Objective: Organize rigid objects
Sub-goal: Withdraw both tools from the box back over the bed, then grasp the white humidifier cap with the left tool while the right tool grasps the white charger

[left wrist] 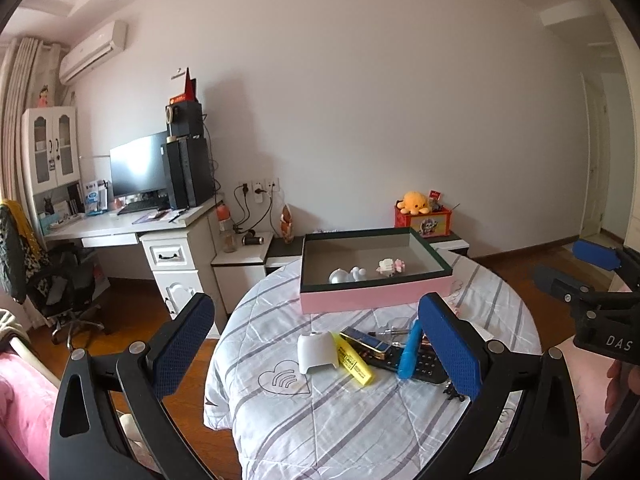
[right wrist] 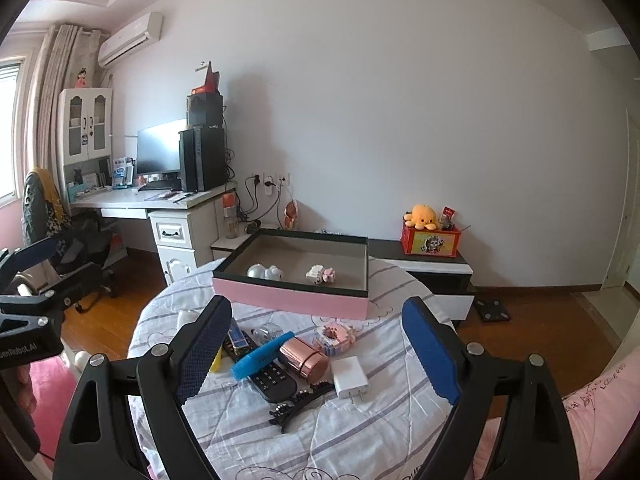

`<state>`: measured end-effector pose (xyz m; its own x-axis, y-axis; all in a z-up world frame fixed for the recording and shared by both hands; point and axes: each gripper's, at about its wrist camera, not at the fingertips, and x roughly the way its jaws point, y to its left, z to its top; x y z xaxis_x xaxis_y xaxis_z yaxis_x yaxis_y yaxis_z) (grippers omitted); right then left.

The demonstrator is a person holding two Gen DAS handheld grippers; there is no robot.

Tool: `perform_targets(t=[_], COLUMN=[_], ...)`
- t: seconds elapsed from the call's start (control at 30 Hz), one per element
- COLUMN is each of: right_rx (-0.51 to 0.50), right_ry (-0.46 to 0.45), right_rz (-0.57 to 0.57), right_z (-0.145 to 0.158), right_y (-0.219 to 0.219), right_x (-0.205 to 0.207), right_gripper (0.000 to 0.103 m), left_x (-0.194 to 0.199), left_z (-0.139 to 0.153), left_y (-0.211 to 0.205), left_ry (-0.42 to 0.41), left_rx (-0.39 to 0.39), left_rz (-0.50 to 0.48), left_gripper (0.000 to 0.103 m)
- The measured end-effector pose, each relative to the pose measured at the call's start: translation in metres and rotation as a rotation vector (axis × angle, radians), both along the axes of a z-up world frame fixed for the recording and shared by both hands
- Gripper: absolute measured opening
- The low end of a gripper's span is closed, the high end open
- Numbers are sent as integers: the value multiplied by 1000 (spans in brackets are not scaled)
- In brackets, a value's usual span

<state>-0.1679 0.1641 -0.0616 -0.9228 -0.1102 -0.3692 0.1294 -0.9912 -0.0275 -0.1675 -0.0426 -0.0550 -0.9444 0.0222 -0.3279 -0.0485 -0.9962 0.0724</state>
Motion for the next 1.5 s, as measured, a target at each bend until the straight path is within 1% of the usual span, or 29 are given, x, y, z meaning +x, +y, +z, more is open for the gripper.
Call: perform_targets(t=[0.17,0.27,0.43,0.63,0.77,0.97,1.13,1.2,1.33,1.37,1.4,1.43,1.47,1.5], right_rx=[-2,-3,-7,-26,-31,-48,-56,-59,-58,-58,-54,-48,-43,-39], right_ry=[-54,-95,-167,-256,-307,-345,-365,-378,-398,-404,-410,-417,-422,-426], right_rz=[-24,-33,-44,-50,-63,-81,-86,-83,-73,-66,-62,-63,-65,-65], right_z=[-18,-30,-55,-85,-102,-116,-122,-126,-132,-133,-135,-137,-139,-141], right_y=[8,11,20,30,39,49,51,50,48,47,45,44,44,44], right_x=[-13,-24,-42,-64,-77,-97,-112,-119,-128,-130,-132,-134,-135,-136], right_gripper=[88,88,88,88,88,88,88,88,88,88,88,88,88,88], left_x=[-15,-29,-56,-94,-114,-150,-174,-180,-185,-186,-186,-186,-186,-185], left_z=[-15,-29,-61,-104,-122,-141,-156,-160,-164,-164,-164,-164,-165,-166], left_y=[-6,-8,-3,3,1,-15,-17,-16,-18,-19,-19,-19,-18,-18], left_ry=[-54,-106,-208,-334,-369,-424,-478,-482,-451,-447,-440,-444,-451,-456], left_rx=[20,33,37,29,20,71,109,99,86,89,97,102,104,99], left_rz=[0,-6,-30,-14,7,75,79,81,72,56,32,8,-19,-29], left_gripper=[103,103,103,103,103,103,103,103,101,96,85,78,64,55])
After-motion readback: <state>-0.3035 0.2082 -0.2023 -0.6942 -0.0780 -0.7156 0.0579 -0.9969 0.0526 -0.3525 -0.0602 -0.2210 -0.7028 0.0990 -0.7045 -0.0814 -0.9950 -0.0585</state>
